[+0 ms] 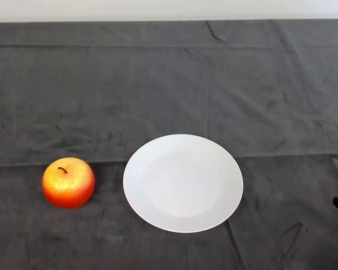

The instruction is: Move the apple to the plate

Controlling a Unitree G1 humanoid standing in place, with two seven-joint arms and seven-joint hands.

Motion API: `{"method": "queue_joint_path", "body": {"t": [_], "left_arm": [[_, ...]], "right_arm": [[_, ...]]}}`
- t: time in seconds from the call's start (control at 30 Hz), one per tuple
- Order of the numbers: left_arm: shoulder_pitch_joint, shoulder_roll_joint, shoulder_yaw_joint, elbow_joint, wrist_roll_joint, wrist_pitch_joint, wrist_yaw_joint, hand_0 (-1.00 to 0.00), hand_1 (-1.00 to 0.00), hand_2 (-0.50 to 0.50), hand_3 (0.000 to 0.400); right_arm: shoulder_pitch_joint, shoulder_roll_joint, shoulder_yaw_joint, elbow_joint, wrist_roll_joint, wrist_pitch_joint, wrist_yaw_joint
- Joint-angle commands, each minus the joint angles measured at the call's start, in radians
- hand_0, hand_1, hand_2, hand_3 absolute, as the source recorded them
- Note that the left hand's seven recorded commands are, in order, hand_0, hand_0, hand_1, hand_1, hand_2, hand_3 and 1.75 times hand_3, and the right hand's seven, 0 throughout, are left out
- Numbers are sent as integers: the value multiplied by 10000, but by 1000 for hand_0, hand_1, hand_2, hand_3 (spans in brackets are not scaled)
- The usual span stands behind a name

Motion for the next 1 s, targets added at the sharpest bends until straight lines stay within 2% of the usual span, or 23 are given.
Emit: {"method": "queue_joint_path", "body": {"t": [0.03, 0.5, 1.0], "left_arm": [[143, 127, -280, -190, 75, 37, -26, 0, 0, 0, 0], [-357, 316, -578, -341, 252, 29, -294, 0, 0, 0, 0], [-823, 251, -1146, -484, 540, -625, -1056, 0, 0, 0, 0]], "right_arm": [[23, 172, 37, 468, 277, 282, 74], [23, 172, 36, 468, 276, 283, 74], [24, 177, 29, 466, 270, 287, 79]]}}
